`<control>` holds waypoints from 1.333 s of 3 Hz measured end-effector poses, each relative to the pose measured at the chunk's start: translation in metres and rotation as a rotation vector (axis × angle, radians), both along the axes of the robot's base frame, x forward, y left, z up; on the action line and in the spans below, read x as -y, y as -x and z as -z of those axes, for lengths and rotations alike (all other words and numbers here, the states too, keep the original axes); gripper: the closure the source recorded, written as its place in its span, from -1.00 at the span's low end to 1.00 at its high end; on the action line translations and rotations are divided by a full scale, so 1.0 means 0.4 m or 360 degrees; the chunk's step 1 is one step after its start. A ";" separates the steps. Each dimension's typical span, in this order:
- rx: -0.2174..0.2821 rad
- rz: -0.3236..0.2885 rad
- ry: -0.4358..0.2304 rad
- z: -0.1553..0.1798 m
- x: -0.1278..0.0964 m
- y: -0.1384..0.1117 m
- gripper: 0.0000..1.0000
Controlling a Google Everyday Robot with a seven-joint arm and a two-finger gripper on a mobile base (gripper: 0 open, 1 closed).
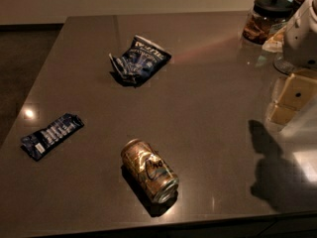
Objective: Place orange can upright
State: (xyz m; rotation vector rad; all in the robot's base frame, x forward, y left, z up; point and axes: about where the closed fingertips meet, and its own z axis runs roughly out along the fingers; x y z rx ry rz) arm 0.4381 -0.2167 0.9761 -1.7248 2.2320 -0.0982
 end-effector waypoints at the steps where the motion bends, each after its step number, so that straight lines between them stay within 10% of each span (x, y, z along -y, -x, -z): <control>1: 0.0000 0.0000 0.0000 0.000 0.000 0.000 -1.00; 4: -0.0041 0.0171 -0.0124 0.034 -0.146 0.086 -1.00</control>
Offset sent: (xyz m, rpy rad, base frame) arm -0.0188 0.0290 -0.0051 0.0284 0.0029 -0.0608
